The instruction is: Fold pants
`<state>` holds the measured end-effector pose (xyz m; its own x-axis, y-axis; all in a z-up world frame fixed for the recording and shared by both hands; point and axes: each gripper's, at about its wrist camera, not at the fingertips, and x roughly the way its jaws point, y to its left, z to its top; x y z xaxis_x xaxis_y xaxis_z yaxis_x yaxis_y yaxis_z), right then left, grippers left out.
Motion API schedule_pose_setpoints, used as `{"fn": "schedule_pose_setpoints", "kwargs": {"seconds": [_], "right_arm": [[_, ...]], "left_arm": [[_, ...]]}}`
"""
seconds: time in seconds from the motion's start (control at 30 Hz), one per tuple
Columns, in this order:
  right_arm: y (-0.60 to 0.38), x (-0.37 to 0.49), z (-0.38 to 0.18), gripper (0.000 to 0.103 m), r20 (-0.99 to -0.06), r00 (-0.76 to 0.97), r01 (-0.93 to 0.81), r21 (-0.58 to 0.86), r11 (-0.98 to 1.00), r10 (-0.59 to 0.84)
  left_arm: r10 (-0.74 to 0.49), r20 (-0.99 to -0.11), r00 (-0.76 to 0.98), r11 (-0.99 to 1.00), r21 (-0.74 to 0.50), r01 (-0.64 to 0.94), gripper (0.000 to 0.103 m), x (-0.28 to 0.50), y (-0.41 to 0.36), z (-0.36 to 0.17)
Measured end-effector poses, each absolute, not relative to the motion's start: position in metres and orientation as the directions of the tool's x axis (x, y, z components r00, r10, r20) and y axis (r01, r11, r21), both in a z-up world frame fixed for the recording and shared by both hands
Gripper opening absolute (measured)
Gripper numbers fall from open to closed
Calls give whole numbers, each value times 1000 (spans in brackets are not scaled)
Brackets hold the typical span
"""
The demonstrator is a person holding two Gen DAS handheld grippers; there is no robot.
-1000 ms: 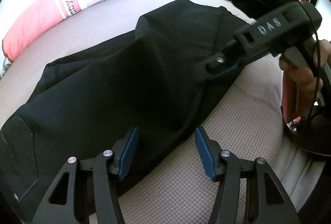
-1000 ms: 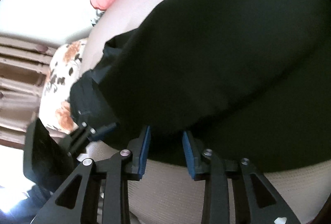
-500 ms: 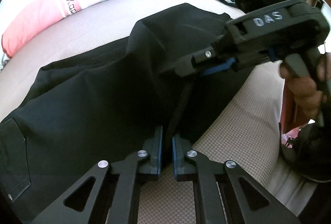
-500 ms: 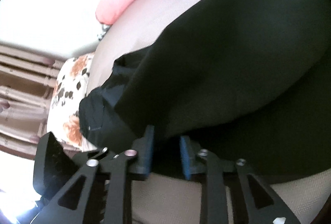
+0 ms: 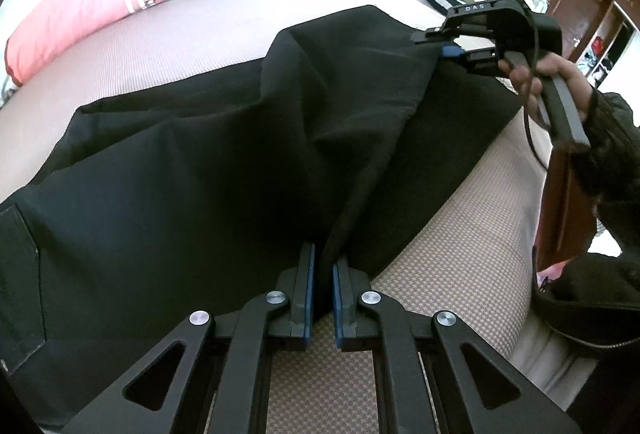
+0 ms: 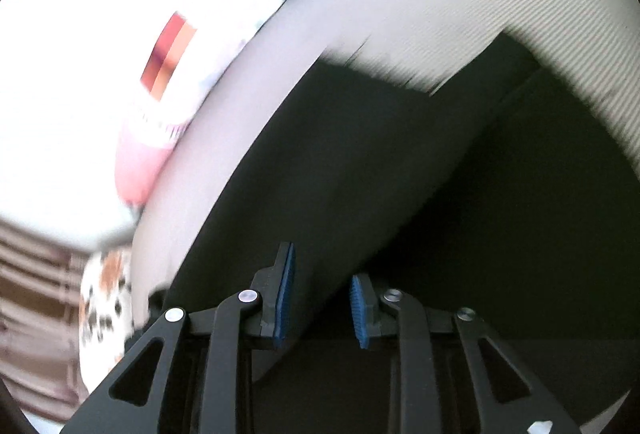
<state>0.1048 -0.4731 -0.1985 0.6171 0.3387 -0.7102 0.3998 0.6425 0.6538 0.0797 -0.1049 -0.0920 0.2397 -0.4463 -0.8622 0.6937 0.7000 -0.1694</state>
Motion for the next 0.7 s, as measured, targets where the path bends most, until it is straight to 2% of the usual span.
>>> {"fn": "schedule_pose_setpoints", "kwargs": {"seconds": [0.17, 0.47, 0.53, 0.57, 0.7], "right_arm": [[-516, 105, -194, 26, -713, 644, 451, 647, 615, 278], [-531, 98, -199, 25, -710, 649, 454, 650, 610, 273], [-533, 102, -196, 17, -698, 665, 444, 657, 610, 267], [-533, 105, -194, 8, -703, 665, 445, 645, 621, 252], [-528, 107, -163, 3, -705, 680, 414, 596, 688, 202]], "left_arm": [[-445, -864, 234, 708, -180, 683, 8, 80, -106, -93], [-447, -867, 218, 713, -199, 673, 8, 87, -105, -97], [-446, -868, 220, 714, -197, 672, 8, 86, -105, -97], [-444, -868, 222, 717, -196, 669, 8, 87, -105, -97], [-439, -869, 230, 718, -185, 671, 8, 86, -107, -96]]}}
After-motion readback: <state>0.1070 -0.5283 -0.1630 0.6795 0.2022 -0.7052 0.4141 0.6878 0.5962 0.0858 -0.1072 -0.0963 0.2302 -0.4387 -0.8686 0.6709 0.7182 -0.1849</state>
